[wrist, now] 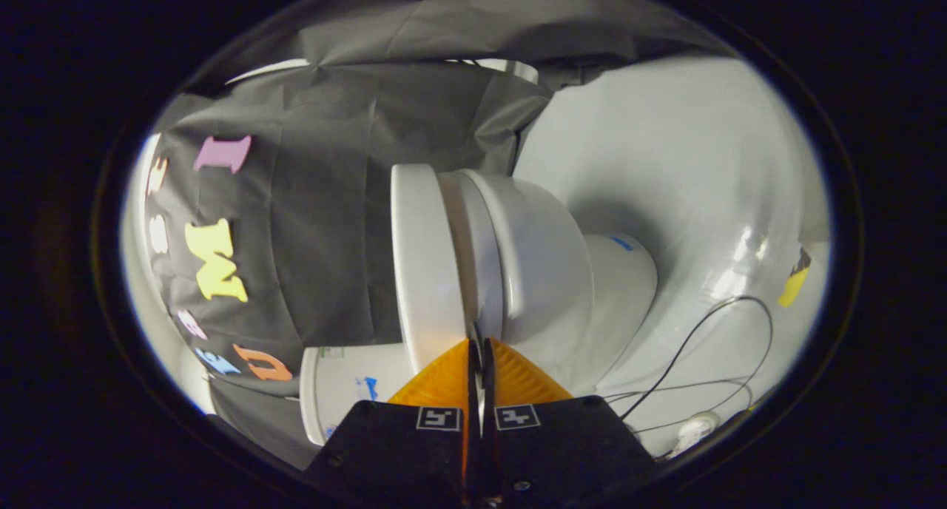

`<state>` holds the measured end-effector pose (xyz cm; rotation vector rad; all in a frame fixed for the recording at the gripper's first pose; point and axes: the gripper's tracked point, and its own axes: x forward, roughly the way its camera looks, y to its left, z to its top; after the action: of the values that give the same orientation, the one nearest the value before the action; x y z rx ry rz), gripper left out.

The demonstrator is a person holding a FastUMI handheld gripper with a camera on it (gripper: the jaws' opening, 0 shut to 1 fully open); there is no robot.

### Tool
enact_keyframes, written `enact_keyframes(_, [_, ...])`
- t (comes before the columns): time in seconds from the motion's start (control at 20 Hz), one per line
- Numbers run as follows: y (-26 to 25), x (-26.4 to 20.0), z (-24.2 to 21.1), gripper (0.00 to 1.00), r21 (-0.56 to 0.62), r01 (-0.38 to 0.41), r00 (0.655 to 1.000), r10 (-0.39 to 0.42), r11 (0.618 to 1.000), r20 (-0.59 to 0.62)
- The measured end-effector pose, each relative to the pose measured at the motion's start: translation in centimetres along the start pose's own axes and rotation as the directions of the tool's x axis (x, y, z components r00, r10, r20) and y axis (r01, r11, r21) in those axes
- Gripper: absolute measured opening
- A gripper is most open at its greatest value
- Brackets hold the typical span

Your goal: Open the toilet lid.

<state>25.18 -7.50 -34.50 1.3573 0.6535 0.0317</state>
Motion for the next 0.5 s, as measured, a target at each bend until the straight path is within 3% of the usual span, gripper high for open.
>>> enact_keyframes(0.1, [0.13, -0.25, 0.13, 0.04, -0.073, 0.036, 0.999, -0.035, 0.997, 0.016])
enact_keyframes(0.35, [0.45, -0.40, 0.34, 0.05, -0.028, 0.028, 1.000, -0.028, 0.999, 0.008])
enact_keyframes(0.5, [0.62, -0.47, 0.22, 0.04, -0.077, 0.049, 0.999, -0.047, 0.996, 0.027])
